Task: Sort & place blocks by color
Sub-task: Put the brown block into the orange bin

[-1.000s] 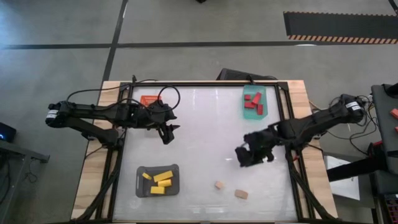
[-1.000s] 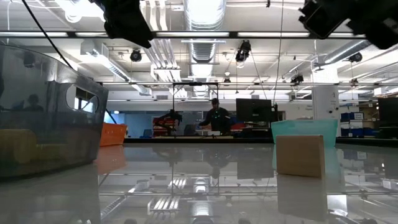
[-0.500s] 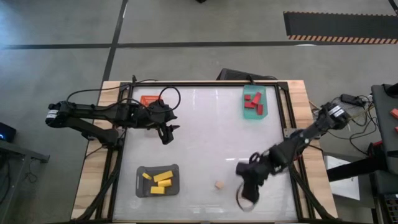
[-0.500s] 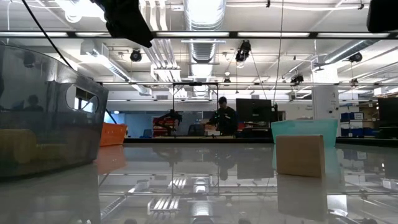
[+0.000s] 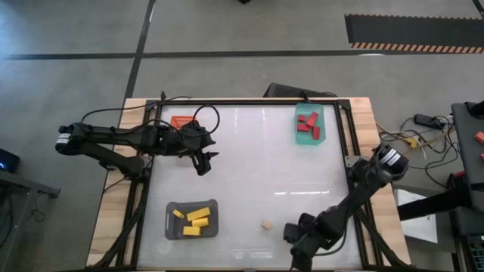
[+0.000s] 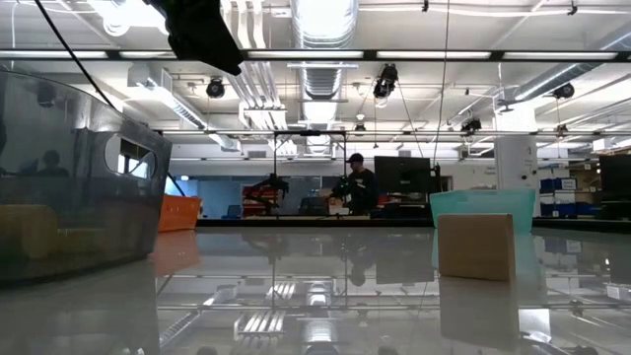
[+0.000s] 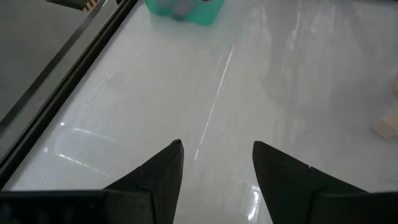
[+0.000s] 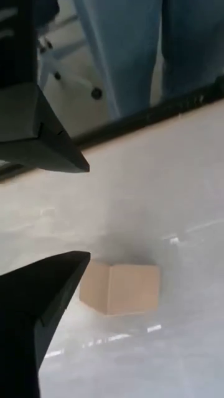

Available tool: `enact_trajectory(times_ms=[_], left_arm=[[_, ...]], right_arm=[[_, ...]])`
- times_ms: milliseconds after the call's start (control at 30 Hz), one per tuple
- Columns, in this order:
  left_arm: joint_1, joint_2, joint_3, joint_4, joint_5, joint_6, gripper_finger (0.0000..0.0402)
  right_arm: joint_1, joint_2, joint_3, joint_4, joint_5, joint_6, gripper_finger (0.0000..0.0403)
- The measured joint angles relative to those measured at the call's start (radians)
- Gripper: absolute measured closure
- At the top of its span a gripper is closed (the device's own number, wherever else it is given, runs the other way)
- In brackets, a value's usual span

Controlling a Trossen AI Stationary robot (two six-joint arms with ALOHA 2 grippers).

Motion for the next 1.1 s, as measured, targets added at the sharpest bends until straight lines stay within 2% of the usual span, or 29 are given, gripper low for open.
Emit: enact_trajectory(times_ms=[400,800,1100], left_arm=[[0.0,0.0,0.0,0.001,0.0,0.0,0.0224],[0.0,0.0,-0.001,0.001,0.0,0.0,0.0224],[0.0,0.0,-0.001,0.001,0.0,0.0,0.0224]], right_arm=[[0.004,0.029,-0.008,-0.057,0.146,0.019,0.017],[0.004,0.029,-0.07,-0.047,0.154,0.001,0.017],[0.004,0.031,-0.124,0.029,0.154,0.013,0.0174]])
